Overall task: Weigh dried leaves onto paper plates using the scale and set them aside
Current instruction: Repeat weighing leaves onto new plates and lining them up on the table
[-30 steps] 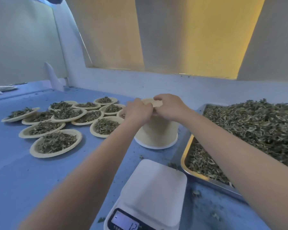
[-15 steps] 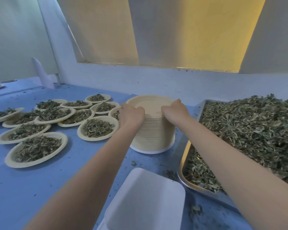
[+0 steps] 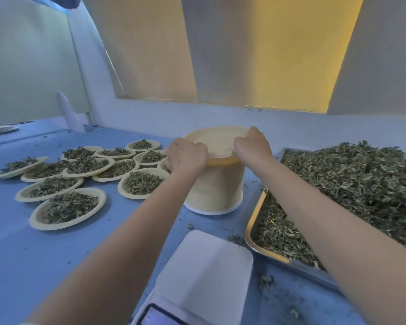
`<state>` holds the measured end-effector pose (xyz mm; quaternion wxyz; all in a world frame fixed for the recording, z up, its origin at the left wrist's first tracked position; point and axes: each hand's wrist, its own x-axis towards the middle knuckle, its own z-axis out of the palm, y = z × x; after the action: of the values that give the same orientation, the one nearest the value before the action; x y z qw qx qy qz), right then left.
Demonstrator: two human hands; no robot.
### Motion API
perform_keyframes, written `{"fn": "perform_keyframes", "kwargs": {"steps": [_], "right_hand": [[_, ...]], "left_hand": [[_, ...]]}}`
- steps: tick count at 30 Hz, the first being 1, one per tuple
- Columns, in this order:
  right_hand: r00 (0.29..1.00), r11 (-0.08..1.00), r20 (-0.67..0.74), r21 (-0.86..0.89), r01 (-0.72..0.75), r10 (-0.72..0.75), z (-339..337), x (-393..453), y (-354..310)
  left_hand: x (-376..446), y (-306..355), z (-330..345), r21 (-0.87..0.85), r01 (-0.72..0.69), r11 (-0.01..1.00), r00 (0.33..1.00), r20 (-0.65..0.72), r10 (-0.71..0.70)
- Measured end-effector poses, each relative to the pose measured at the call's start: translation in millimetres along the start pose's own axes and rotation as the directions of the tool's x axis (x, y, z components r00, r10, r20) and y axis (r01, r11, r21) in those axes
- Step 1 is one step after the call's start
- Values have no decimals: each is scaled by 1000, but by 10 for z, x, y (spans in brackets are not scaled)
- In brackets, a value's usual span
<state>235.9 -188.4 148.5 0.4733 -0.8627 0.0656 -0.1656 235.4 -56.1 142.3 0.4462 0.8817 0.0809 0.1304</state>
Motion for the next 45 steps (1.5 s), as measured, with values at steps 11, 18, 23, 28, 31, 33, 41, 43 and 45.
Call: {"fn": "perform_keyframes", "kwargs": {"steps": [11,18,23,28,31,33,41,43,45], "right_hand": [[1000,999,21,51,-7,6,-31,-1122,157],[999,996,51,-87,15,-10,145,-1764,453],[990,976,131,-218,-27,57,218,-1995,625],[986,924,151,-383,-3,66,259,-2082,710],[988,916,145,-402,10,53,264,-2083,687],[989,910,147,-414,35,29,265,-2080,655],[981,932,175,-337,136,-80,299,-2102,546],[979,935,180,-323,148,-93,290,-2096,542],[977,939,185,-305,162,-108,271,-2089,552]], "left_hand": [[-1026,-391,-354,-286,-88,954,996,0,91],[-1503,-983,-292,-198,-11,980,1000,25,16],[-1567,-1253,-239,-84,58,995,987,155,-45],[-1571,-1330,-236,-49,107,993,972,213,-95],[-1520,-1341,-260,-68,142,988,973,193,-126],[-1479,-1343,-282,-78,142,987,974,187,-126],[-1347,-1461,-351,-177,149,973,981,148,-123],[-1346,-1493,-357,-200,150,968,982,147,-121],[-1343,-1511,-357,-205,149,967,982,145,-121]]}}
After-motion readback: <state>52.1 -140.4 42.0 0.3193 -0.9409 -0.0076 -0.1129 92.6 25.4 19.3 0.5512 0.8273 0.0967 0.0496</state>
